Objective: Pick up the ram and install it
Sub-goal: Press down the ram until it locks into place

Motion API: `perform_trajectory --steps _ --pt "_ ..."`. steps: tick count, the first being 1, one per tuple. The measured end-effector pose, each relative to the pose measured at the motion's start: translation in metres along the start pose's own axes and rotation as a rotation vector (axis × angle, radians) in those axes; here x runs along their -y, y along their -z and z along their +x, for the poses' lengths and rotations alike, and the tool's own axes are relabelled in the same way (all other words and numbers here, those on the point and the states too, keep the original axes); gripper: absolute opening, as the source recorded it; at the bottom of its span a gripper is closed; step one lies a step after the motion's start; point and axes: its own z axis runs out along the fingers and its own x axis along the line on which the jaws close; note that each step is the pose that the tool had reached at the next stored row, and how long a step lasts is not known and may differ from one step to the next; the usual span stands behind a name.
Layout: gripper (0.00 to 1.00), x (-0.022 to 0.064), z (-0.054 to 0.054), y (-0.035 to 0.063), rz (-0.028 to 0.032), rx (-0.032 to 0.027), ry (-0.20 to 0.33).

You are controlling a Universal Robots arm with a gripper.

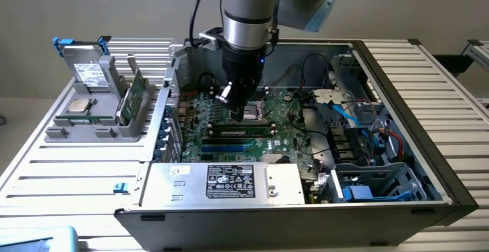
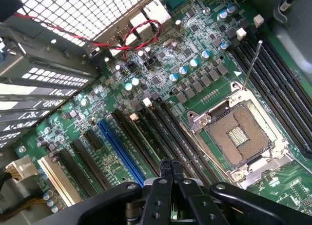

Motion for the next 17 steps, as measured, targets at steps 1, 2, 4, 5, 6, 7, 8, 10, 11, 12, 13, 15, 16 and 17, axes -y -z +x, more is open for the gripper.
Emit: perform_trajectory --steps 1,2,4,5,6,7,8,10,11,12,13,15,16,17 --pt "0.11 0.0 0.0 0.0 -0.0005 0.0008 -0.013" --pt "0.11 0.0 0.0 0.0 -0.0006 0.0017 -0.025" --pt "0.11 0.0 0.0 0.0 0.0004 0.0048 -0.048" --pt "0.11 0.0 0.0 -0.0001 0.0013 0.0068 -0.06" --pt "0.11 0.0 0.0 -0.0001 0.0026 0.0088 -0.071" --pt "0.11 0.0 0.0 0.0 0.0043 0.011 -0.082" --pt "0.11 0.0 0.0 0.0 0.0063 0.0135 -0.092" --pt "0.11 0.0 0.0 0.0 0.0101 0.0184 -0.112" --pt "0.11 0.0 0.0 0.0 0.0121 0.021 -0.122" --pt "0.11 0.0 0.0 0.0 0.0141 0.0234 -0.133" --pt "0.11 0.0 0.0 -0.0001 0.0161 0.0261 -0.143" --pt "0.11 0.0 0.0 0.0 0.02 0.0309 -0.163" --pt "0.11 0.0 0.0 0.0 0.0218 0.0333 -0.173" --pt "0.11 0.0 0.0 0.0 0.0239 0.036 -0.184"
